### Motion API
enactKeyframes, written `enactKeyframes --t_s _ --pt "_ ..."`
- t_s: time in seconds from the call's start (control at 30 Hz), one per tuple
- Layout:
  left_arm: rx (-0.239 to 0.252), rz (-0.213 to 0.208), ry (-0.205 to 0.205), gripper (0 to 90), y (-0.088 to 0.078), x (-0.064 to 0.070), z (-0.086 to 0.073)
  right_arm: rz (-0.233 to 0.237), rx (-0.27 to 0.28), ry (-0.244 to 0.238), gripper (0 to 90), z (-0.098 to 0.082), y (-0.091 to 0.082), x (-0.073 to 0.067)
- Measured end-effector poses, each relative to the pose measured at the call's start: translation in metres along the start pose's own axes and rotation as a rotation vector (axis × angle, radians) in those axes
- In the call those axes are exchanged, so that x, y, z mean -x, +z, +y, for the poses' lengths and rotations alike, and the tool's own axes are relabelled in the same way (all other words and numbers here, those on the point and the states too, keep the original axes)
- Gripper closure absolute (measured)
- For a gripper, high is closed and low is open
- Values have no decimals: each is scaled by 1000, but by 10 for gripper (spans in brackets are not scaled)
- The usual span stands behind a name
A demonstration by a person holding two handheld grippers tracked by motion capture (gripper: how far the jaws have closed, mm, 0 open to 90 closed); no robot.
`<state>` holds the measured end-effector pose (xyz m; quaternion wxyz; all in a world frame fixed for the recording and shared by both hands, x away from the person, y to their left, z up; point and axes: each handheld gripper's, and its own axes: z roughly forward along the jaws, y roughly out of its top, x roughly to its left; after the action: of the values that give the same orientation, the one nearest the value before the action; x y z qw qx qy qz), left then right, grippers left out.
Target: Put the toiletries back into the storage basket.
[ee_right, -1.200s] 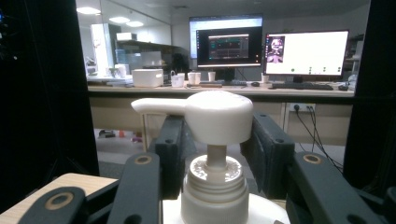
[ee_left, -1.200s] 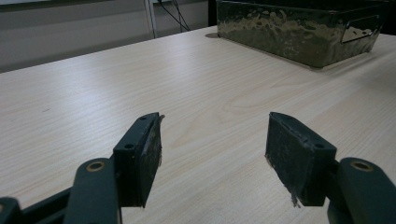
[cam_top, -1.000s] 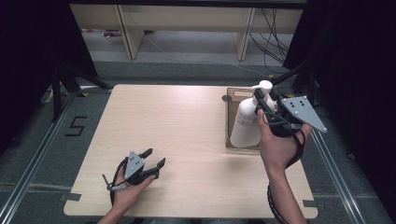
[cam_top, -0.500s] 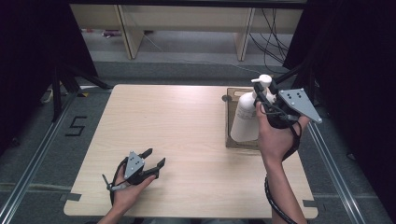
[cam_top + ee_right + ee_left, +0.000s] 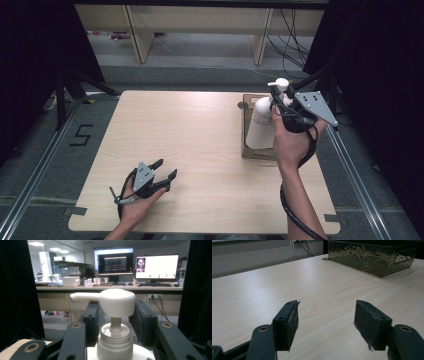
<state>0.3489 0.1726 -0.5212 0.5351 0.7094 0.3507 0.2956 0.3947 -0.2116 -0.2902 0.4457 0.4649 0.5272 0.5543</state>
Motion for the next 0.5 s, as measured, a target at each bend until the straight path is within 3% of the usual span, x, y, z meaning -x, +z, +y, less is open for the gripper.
enactKeyframes --t_s 0.5 --pt "1 -2 0 354 0 0 0 -23 -22 -2 606 -9 13 4"
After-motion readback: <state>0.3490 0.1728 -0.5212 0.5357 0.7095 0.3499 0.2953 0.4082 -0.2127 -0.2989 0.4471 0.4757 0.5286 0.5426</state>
